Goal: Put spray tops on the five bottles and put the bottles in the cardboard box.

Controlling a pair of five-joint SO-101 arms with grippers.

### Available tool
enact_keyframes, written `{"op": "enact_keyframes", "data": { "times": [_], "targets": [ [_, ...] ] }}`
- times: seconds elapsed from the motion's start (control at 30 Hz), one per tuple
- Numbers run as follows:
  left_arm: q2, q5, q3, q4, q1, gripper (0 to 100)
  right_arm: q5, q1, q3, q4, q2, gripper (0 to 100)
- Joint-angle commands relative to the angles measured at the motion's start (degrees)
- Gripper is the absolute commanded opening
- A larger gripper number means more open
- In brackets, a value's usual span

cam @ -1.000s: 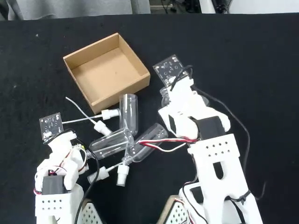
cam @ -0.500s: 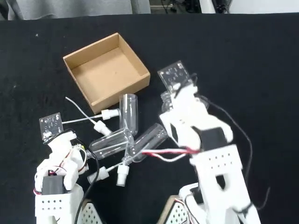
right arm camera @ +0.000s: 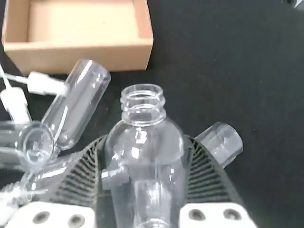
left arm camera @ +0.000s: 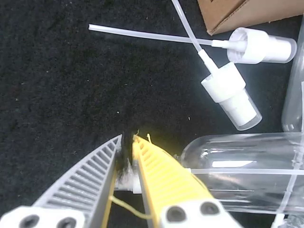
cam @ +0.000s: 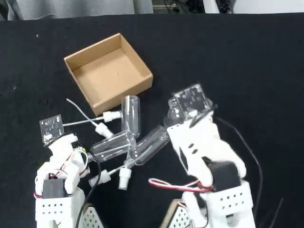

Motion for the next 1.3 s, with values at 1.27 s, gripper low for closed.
{"op": "enact_keyframes", "data": {
  "times": [1.27],
  "targets": [
    [-0.9, -0.7, 1.3, 0.2, 0.6, 3, -0.8, -0.6, 19.7, -8.3, -34.0, 6.4]
  ]
}}
